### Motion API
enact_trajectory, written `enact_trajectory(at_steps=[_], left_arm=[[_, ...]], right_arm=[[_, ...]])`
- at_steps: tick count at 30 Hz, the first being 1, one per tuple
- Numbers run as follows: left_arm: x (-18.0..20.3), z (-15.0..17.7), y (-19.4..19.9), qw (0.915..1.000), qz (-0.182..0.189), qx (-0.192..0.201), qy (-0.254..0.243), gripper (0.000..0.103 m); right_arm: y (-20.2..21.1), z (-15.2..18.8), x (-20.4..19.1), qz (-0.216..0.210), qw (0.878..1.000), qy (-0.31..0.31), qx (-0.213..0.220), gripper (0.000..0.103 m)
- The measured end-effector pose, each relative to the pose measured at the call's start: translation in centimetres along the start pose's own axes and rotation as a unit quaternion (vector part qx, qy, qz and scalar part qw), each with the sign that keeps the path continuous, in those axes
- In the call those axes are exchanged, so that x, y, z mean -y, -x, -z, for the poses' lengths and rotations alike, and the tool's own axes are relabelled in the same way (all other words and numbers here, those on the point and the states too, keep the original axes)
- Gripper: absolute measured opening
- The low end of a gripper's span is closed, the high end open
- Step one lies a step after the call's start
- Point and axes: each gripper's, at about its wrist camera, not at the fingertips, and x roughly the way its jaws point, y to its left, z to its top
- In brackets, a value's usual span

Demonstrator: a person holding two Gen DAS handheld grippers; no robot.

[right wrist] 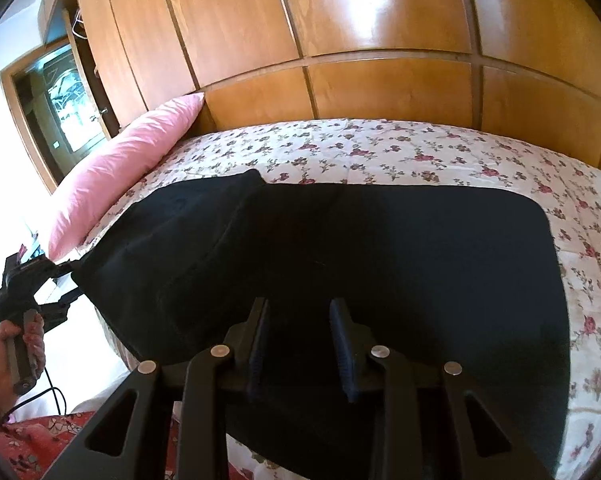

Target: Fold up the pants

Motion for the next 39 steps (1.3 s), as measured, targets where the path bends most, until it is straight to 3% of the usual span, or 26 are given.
enact_trajectory(at_steps=[4,7,8,9,12,18,22,27,31,33,39], left_arm=[[-0.4,0.1,-0.8,0.9993,0.017,-0.031,0.016,0.047],[0.5,0.0,-1.8,0.9984,0.033,-0.047,-0.004,0.045],[0.9,-0.1,-1.9,0.9981,0.04,-0.046,-0.011,0.042],[1.2,-0.5,-1.9,0.998,0.046,-0.04,-0.017,0.025],[2.4,-1.7,-1.3,0.9976,0.055,-0.022,-0.036,0.014],[6.3,-2.1,0.1,0.9914,0.101,-0.01,-0.084,0.012],[10.3,-1.3,2.1,0.9796,0.15,-0.001,-0.133,0.012],[18.0,1.1,3.4,0.948,0.214,0.005,-0.236,0.012],[23.6,4.1,4.0,0.9147,0.264,-0.01,-0.306,0.012],[26.4,6.1,4.0,0.893,0.293,-0.03,-0.34,0.012],[31.5,11.8,3.4,0.8432,0.348,-0.085,-0.401,0.012]], right_arm=[[0.7,-0.1,0.8,0.011,1.0,-0.005,0.002,0.032],[0.9,-0.2,2.0,0.019,1.0,-0.023,0.005,0.032],[0.9,-0.2,2.5,0.017,0.999,-0.033,0.005,0.032],[1.0,-0.3,3.1,0.014,0.999,-0.047,0.005,0.032],[1.7,-0.4,4.0,0.019,0.998,-0.065,0.01,0.032],[2.2,-0.2,5.8,0.05,0.996,-0.07,-0.013,0.032],[2.0,0.0,6.3,0.045,0.995,-0.087,-0.015,0.032],[2.7,-0.5,6.1,0.025,0.995,-0.098,-0.006,0.032],[3.0,-0.7,6.0,0.01,0.994,-0.113,-0.004,0.032],[3.4,-0.8,6.3,0.006,0.993,-0.117,-0.002,0.032],[4.6,-0.3,8.4,-0.001,0.988,-0.154,0.001,0.032]])
